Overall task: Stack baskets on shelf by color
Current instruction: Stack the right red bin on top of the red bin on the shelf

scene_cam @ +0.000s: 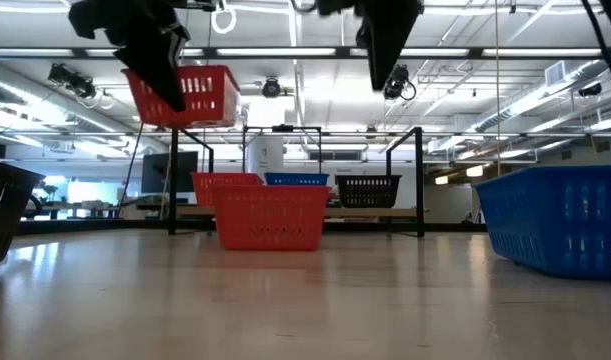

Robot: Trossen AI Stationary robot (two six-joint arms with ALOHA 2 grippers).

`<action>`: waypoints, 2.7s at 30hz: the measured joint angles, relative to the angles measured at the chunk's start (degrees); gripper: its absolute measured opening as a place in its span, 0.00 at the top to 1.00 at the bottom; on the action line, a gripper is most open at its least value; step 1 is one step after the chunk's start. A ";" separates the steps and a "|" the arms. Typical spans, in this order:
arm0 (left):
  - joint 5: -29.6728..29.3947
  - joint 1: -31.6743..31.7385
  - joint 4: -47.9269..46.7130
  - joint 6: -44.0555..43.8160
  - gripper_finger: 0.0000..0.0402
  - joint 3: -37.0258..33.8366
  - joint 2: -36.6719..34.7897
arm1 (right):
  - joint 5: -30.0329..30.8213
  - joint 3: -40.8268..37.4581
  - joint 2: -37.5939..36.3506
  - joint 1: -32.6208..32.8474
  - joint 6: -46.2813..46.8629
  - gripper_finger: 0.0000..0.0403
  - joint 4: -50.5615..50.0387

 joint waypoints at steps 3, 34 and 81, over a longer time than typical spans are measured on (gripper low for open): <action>0.09 2.52 1.54 3.97 0.99 -0.91 -2.14 | 2.78 0.00 -3.20 2.70 3.93 0.60 0.30; 35.56 49.70 15.66 45.44 0.98 -2.87 -7.20 | 19.39 -6.53 -8.38 29.04 37.80 0.60 0.54; 33.89 53.25 16.43 52.10 0.97 -2.87 2.48 | 44.14 -27.32 -8.31 31.57 57.47 0.60 6.28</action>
